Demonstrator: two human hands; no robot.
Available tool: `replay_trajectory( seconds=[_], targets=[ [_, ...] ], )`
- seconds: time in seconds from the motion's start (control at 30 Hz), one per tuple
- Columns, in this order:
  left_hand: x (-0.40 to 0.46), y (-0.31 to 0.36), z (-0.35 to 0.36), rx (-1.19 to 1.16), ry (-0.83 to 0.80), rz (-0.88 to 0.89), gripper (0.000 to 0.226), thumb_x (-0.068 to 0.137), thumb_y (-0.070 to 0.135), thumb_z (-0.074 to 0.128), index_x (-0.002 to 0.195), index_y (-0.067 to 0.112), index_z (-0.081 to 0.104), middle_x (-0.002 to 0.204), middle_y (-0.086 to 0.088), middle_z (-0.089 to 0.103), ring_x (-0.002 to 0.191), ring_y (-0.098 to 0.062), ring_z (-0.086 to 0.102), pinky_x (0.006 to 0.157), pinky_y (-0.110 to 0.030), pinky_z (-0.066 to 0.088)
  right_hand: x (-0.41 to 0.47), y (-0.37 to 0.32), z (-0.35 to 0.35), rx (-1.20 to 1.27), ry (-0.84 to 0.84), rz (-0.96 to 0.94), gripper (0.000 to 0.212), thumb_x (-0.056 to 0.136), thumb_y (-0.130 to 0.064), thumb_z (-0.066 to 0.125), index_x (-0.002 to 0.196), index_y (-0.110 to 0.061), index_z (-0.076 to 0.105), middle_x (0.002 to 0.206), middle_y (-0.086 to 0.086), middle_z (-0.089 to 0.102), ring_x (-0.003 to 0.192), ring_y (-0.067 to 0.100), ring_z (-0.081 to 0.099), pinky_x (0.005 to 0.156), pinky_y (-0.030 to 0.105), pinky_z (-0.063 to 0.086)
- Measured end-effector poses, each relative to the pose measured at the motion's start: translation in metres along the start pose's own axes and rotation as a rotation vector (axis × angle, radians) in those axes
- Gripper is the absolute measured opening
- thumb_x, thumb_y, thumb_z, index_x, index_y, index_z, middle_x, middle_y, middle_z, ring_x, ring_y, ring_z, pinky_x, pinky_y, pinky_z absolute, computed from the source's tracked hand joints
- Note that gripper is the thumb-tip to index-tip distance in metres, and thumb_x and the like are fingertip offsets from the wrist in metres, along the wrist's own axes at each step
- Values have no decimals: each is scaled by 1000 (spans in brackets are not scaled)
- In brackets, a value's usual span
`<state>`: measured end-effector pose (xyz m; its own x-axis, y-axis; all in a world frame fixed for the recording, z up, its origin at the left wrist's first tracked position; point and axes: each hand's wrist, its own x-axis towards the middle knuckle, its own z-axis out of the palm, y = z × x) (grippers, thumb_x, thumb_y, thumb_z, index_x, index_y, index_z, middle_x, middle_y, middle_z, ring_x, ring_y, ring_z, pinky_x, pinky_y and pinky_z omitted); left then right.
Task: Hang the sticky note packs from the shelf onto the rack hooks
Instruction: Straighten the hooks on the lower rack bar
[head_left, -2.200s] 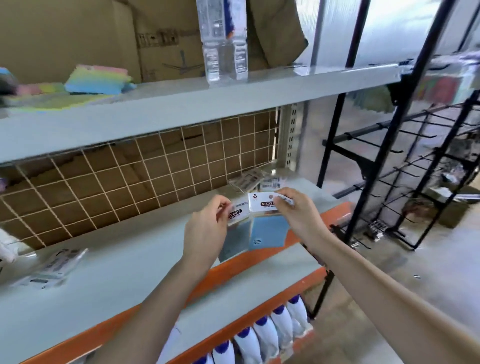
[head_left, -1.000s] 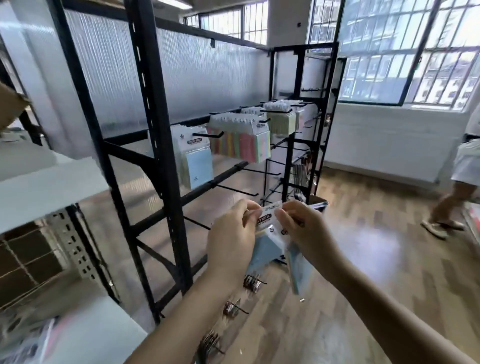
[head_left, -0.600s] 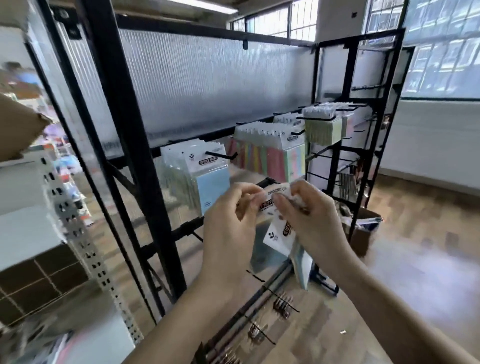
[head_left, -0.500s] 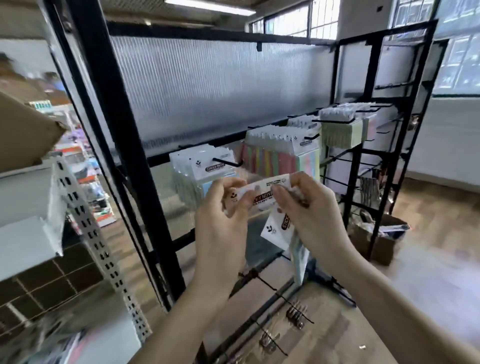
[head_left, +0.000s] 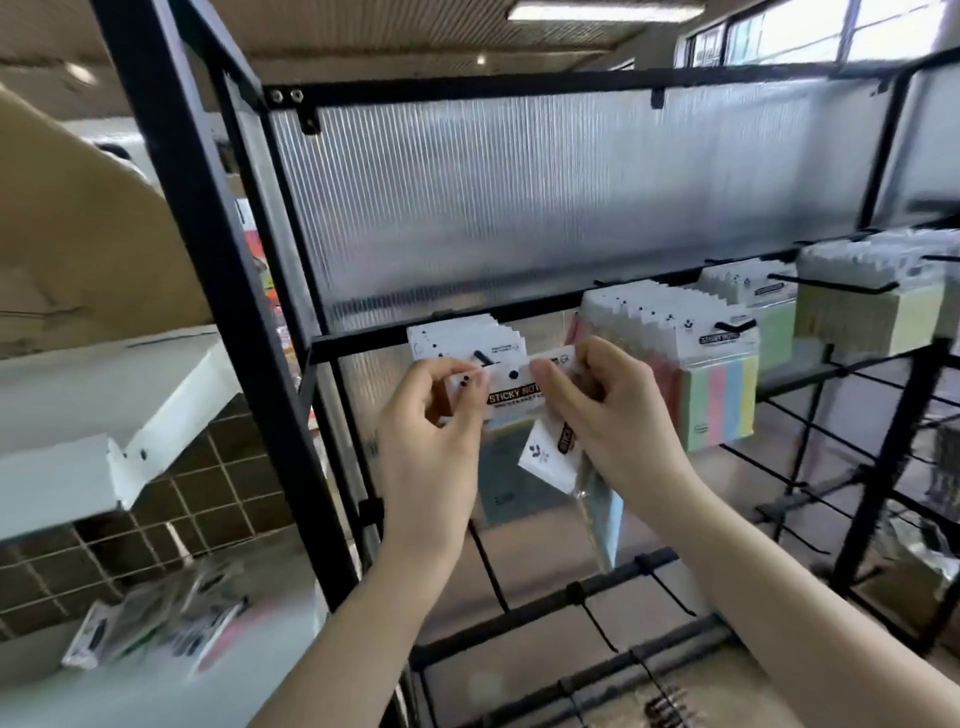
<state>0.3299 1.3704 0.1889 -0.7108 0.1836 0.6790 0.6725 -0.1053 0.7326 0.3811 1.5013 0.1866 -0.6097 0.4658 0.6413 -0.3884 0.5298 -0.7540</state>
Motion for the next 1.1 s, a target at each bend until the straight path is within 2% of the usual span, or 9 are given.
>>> replay_trajectory(
  seconds=[0.17, 0.3, 0.43, 0.53, 0.63, 0.7, 0.8, 1.0, 1.1],
  targets=[
    [0, -3, 1, 91, 29, 28, 10, 90, 24, 63, 86, 33, 59, 79, 8, 64, 74, -4, 61, 67, -17, 49, 7, 11, 2, 23, -73, 5, 43, 91, -25, 64, 63, -18, 32, 42, -19, 44, 39, -3, 45, 42, 7, 28],
    [0, -12, 6, 238, 75, 77, 5, 92, 21, 60, 90, 26, 59, 83, 14, 60, 81, 4, 57, 72, -10, 45, 12, 18, 3, 28, -107, 33, 38, 89, -30, 65, 66, -19, 38, 46, -20, 50, 42, -5, 51, 41, 9, 32],
    [2, -23, 12, 368, 173, 99, 15, 92, 20, 61, 106, 14, 59, 101, 7, 59, 93, 2, 51, 84, -4, 38, 22, 28, 8, 30, -120, 103, 29, 85, -38, 68, 82, -18, 46, 63, -10, 58, 50, 0, 60, 38, 14, 38],
    [5, -31, 14, 417, 224, 69, 30, 89, 19, 65, 115, 10, 53, 107, 2, 55, 102, -6, 50, 83, 3, 31, 28, 38, 14, 9, -99, 141, 34, 84, -34, 70, 97, -16, 45, 80, -6, 53, 54, -6, 60, 36, 14, 40],
    [9, -42, 14, 433, 222, 20, 32, 89, 20, 64, 115, 10, 49, 108, -1, 52, 105, -15, 50, 82, -7, 35, 32, 49, 19, -59, -104, 163, 32, 84, -35, 70, 91, -20, 43, 78, -4, 54, 52, -4, 58, 40, 10, 38],
    [11, -50, 13, 418, 229, -8, 31, 89, 22, 65, 113, 11, 49, 105, 0, 52, 100, -16, 51, 79, -11, 37, 34, 56, 23, -47, -121, 196, 32, 85, -37, 69, 84, -23, 41, 78, 1, 58, 41, 3, 56, 38, 11, 34],
    [18, -58, 14, 363, 270, -50, 34, 86, 23, 68, 112, 11, 48, 99, 3, 52, 91, -14, 53, 75, -14, 41, 36, 60, 30, -56, -99, 204, 31, 86, -39, 66, 79, -21, 41, 71, 0, 58, 38, 1, 53, 36, 10, 30],
    [27, -67, 18, 353, 331, -150, 35, 86, 30, 69, 110, 14, 48, 80, 15, 48, 71, 3, 49, 56, -6, 38, 38, 57, 36, -10, -152, 294, 33, 90, -40, 60, 88, -11, 44, 73, 12, 67, 29, 6, 52, 28, 16, 32],
    [22, -64, 18, 369, 337, -130, 32, 86, 28, 68, 105, 16, 46, 77, 12, 44, 68, 0, 45, 57, -5, 36, 33, 54, 34, 25, -144, 307, 36, 91, -43, 58, 91, -10, 43, 65, 5, 65, 30, 13, 54, 28, 18, 33]
  ],
)
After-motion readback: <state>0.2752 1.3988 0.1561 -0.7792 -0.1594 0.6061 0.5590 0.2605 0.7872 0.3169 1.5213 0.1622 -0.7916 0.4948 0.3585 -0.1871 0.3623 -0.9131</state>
